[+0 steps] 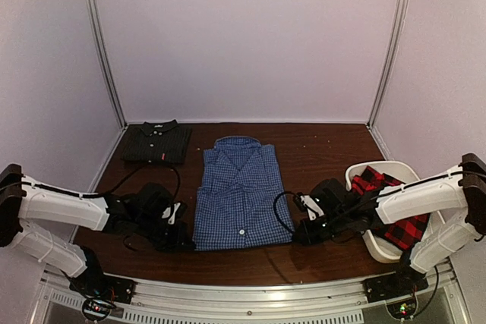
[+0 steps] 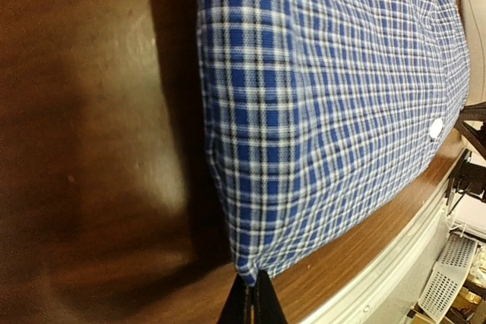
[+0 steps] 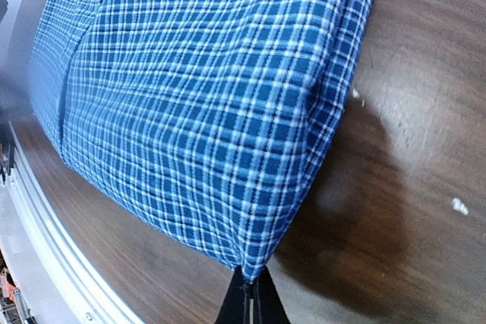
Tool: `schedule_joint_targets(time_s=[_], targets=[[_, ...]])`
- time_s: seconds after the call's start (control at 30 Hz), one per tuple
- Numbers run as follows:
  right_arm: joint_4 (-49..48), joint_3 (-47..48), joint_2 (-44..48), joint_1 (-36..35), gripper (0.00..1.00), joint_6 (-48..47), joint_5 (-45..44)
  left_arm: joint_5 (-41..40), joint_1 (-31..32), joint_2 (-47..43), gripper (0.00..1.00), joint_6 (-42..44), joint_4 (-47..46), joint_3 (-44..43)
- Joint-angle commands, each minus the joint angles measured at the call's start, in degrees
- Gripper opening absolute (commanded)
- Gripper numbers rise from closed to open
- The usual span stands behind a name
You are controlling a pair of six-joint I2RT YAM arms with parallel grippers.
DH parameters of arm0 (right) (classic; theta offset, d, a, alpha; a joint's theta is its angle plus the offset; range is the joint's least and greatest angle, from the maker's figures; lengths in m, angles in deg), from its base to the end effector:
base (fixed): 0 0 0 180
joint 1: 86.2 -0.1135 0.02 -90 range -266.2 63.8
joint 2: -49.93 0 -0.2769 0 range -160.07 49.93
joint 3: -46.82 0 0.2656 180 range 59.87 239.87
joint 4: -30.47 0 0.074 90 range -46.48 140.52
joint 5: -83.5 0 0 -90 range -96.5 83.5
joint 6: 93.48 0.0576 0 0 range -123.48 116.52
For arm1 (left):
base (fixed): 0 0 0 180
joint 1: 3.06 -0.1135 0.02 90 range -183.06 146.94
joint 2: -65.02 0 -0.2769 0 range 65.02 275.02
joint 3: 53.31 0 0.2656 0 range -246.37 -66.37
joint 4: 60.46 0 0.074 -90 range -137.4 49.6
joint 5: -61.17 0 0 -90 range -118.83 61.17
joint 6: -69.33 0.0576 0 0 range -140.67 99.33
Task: Fold and stack the long sleeve shirts
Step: Move the 2/3-rectangle-folded shirt to the center of the board, then smooth out the 2/3-rectangle-folded shirt at the center of the board.
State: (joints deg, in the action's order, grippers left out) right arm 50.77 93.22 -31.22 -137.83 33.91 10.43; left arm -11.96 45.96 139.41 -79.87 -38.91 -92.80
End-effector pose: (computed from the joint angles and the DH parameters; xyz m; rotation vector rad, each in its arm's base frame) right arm 0.1542 0.2218 0.1299 -0.4717 2.7300 0.9045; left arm 0.1413 -0.1881 0.1206 -0.1272 2.8780 -0.9530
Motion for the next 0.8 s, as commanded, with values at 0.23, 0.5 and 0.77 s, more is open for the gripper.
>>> schedule_joint_targets(time_s=[0.23, 0.5, 0.77], targets=[[11.43, 0.52, 8.99, -1.89, 0.31, 3.20, -8.34, -7.66, 3.45, -6.67, 0.38, -2.28, 14.18, -6.03], [12.54, 7.40, 9.94, -1.98, 0.40, 1.07, -12.99, -10.06, -5.61, -4.92, 0.44, 5.94, 15.44, -16.30], [8.02, 17.41, 0.84, -3.51, 0.40, -2.99, -10.84, -6.73, -18.84, 12.21, 0.38, 18.73, 9.75, -31.65]])
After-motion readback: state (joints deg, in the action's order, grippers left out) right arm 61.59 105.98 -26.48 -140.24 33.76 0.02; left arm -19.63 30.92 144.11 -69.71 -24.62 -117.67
